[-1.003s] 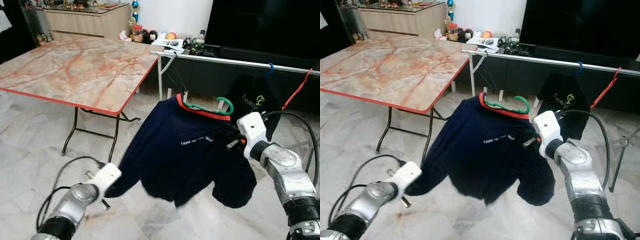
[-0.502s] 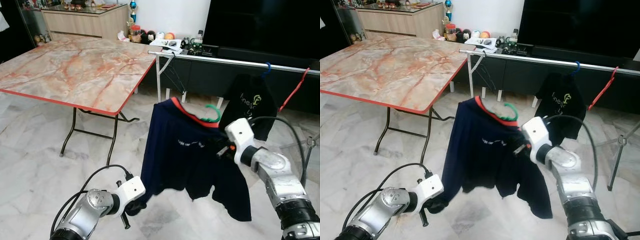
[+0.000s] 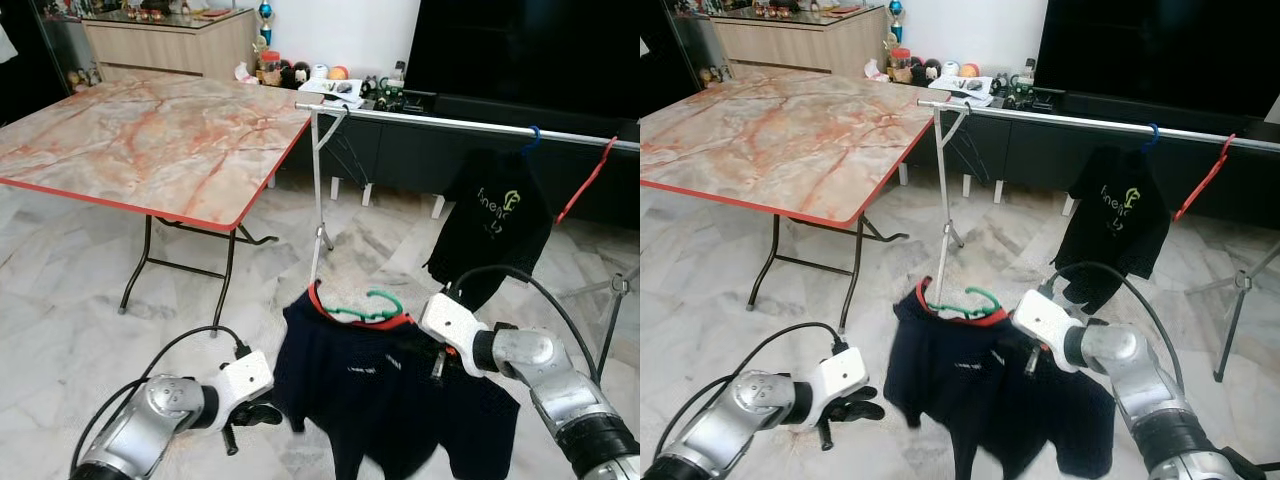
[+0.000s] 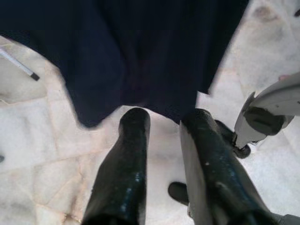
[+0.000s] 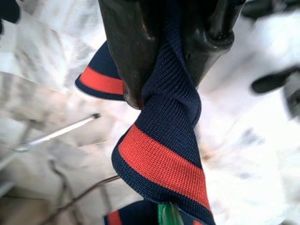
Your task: Hang hanger
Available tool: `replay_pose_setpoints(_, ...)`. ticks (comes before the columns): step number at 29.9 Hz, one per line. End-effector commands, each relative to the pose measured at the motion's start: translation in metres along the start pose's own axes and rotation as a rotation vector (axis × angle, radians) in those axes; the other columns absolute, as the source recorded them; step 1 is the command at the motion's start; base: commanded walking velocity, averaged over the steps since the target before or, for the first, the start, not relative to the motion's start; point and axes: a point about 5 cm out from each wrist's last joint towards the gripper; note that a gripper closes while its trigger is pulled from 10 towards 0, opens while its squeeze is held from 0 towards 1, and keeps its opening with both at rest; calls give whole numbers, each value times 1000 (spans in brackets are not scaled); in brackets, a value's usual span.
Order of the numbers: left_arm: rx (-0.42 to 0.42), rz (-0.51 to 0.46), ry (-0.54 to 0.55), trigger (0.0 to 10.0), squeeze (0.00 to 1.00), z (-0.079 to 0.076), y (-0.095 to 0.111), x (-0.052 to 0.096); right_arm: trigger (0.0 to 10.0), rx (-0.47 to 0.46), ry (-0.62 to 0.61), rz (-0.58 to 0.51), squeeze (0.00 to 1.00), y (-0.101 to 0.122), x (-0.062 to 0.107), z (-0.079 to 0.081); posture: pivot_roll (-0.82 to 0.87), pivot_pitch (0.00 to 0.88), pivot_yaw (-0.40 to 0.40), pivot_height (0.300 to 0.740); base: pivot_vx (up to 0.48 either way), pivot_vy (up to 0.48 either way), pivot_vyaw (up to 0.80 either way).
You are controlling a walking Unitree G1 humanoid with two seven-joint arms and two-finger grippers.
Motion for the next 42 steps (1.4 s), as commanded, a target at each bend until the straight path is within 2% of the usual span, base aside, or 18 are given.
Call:
replay_pose_setpoints(1,-21,-11,5,10000,1000,3,4,5,10000,40,64,5,0,2,1,3,115,0,-59,740,0,0,0)
replay_pose_setpoints(4,-52,-41,-28,10000,1000,1,13,6,10000,47,128,40,0,-3,-1,8,122,0,-65,740,0,0,0)
replay_pose_setpoints(6,-80,-94,-46,10000,1000,-1,26,4,10000,59,181,70,0,-6,-3,11,124,0,-69,740,0,0,0)
replay_pose_setpoints(10,-95,-110,-40,10000,1000,-2,32,2,10000,76,210,95,0,-7,-4,12,123,0,-72,740,0,0,0)
replay_pose_setpoints(11,-128,-104,-23,10000,1000,0,33,1,10000,84,220,105,0,-7,-4,13,124,0,-72,740,0,0,0)
replay_pose_setpoints(12,-130,-103,-23,10000,51,0,33,0,10000,85,222,106,0,-7,-5,13,124,0,-72,740,0,0,0)
replay_pose_setpoints(13,-130,-107,-31,10000,0,-1,34,0,10000,87,224,107,0,-7,-5,13,126,0,-74,740,0,0,0)
replay_pose_setpoints(16,-129,-137,-68,10000,0,-5,39,1,10000,100,248,110,0,-6,-7,15,127,0,-75,740,0,0,0)
replay_pose_setpoints(26,-175,-172,-95,10000,0,-5,51,0,10000,118,281,102,0,-3,-13,19,127,0,-77,740,0,0,0)
replay_pose_setpoints(36,-223,-183,-161,10000,0,-13,62,-12,10000,139,307,79,0,5,-19,23,125,0,-75,740,0,0,0)
replay_pose_setpoints(42,-277,-89,-236,10000,0,-18,52,-11,10000,143,303,80,0,5,-19,23,123,0,-71,740,0,0,0)
Point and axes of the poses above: a point about 5 cm out from each wrist's last joint towards the gripper, its own x axis pointing back from the gripper into the wrist, its own y axis along the axis of the wrist's last joint, z = x × y, and after that the axes turned 8 degrees about -x, right-handed
